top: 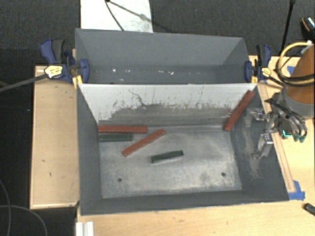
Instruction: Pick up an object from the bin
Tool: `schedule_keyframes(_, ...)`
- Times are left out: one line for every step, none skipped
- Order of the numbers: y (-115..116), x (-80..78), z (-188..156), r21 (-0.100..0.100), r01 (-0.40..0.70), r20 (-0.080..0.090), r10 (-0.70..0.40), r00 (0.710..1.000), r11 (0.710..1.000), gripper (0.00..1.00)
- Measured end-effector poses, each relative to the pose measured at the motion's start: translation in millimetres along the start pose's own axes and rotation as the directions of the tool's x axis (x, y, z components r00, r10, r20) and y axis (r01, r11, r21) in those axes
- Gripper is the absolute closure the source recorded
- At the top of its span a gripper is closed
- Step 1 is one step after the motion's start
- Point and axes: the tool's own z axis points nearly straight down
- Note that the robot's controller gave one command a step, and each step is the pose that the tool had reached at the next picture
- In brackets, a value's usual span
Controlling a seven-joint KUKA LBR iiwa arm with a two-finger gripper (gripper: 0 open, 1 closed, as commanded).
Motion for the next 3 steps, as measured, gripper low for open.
schedule_keyframes(55,-19.3,106,-0.003,0.046,0.000,-0.046,0.999,0.999,0.00)
schedule_keyframes(145,4.0,53,-0.004,0.044,0.008,-0.044,0.999,0.999,0.00)
schedule_keyframes(201,-10.2,138,-0.002,0.172,0.000,-0.172,0.985,0.985,0.00)
